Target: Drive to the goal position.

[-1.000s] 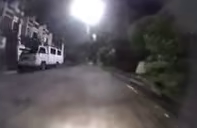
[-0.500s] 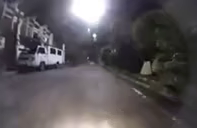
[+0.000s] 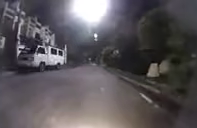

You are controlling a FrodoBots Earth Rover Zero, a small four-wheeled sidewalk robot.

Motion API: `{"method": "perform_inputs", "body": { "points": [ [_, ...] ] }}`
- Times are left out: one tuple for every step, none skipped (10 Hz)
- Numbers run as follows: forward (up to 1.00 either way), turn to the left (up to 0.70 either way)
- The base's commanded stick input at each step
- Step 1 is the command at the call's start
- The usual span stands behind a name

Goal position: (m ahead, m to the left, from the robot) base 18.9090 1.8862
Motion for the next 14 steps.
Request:
{"method": "perform_inputs", "body": {
  "points": [
    [0.70, -0.35],
    [0.70, -0.35],
    [0.70, -0.35],
    [0.70, -0.09],
    [0.70, 0.00],
    [0.70, 0.00],
    [0.70, 0.00],
    [0.70, 0.00],
    [0.70, 0.00],
    [0.70, 0.00],
    [0.70, 0.00],
    [0.70, 0.00],
    [0.70, 0.00],
    [0.70, 0.00]
  ]
}}
